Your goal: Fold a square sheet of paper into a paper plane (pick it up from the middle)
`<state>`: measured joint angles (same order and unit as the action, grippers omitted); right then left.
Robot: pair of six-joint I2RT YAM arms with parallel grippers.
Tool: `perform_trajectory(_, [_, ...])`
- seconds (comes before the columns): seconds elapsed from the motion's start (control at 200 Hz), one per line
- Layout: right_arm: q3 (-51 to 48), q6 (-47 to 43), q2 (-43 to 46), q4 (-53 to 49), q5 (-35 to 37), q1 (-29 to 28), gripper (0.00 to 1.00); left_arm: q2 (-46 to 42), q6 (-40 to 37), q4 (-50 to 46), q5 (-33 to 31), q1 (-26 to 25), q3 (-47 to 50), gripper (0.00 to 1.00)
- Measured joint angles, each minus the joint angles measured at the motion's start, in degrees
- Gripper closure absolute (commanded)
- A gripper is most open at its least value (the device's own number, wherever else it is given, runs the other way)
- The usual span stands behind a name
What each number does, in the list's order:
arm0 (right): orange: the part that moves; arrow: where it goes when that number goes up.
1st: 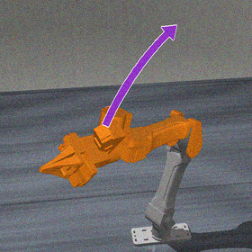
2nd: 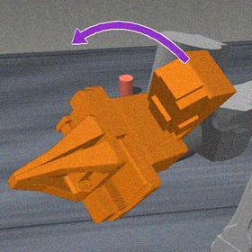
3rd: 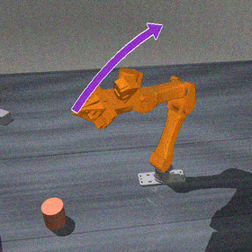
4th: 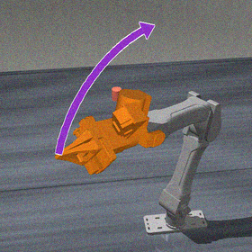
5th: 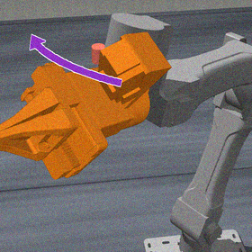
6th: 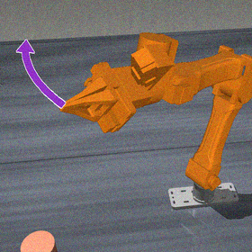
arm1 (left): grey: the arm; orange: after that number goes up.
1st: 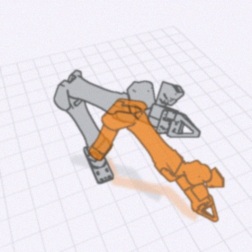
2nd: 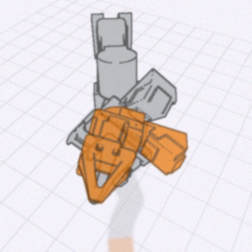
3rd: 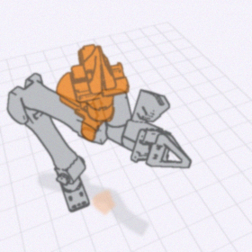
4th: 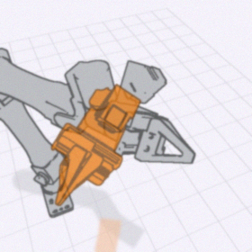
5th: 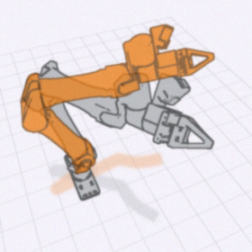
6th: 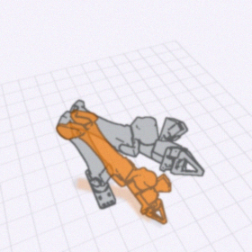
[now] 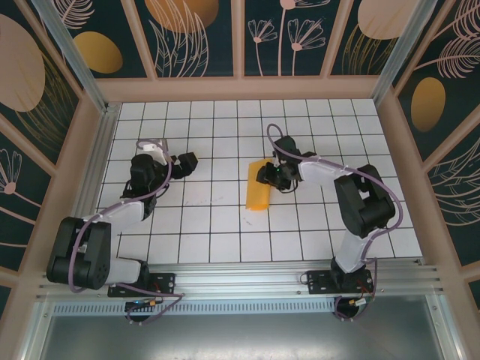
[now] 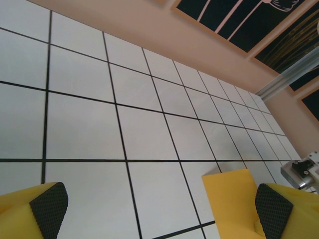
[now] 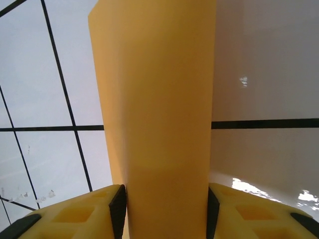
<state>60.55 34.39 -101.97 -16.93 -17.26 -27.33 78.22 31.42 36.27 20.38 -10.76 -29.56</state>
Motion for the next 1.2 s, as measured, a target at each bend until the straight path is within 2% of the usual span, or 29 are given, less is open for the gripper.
perform_trajectory(0.085, [-1.18, -0.17, 0.46, 1.01, -0.26, 0.57, 0.48, 1.22, 0.44, 0.37, -0.07, -2.01, -1.18, 0.02])
perform_trajectory(0.325, [-4.00, -1.73, 2.80, 1.75, -0.92, 2.91, 0.33, 4.35, 2.69, 1.07, 0.00, -5.81, -2.75, 0.02])
perform_trajectory(0.776, [-5.88, -3.96, 4.39, 1.99, -2.32, 5.60, 0.36, 9.44, 3.43, 1.07, -0.11, -10.67, -7.65, 0.02])
perform_trajectory(1.201, [-6.14, -5.62, 4.39, 1.70, -1.99, 5.62, 0.36, 10.08, 3.19, 0.37, -5.25, -14.01, -8.81, 0.01])
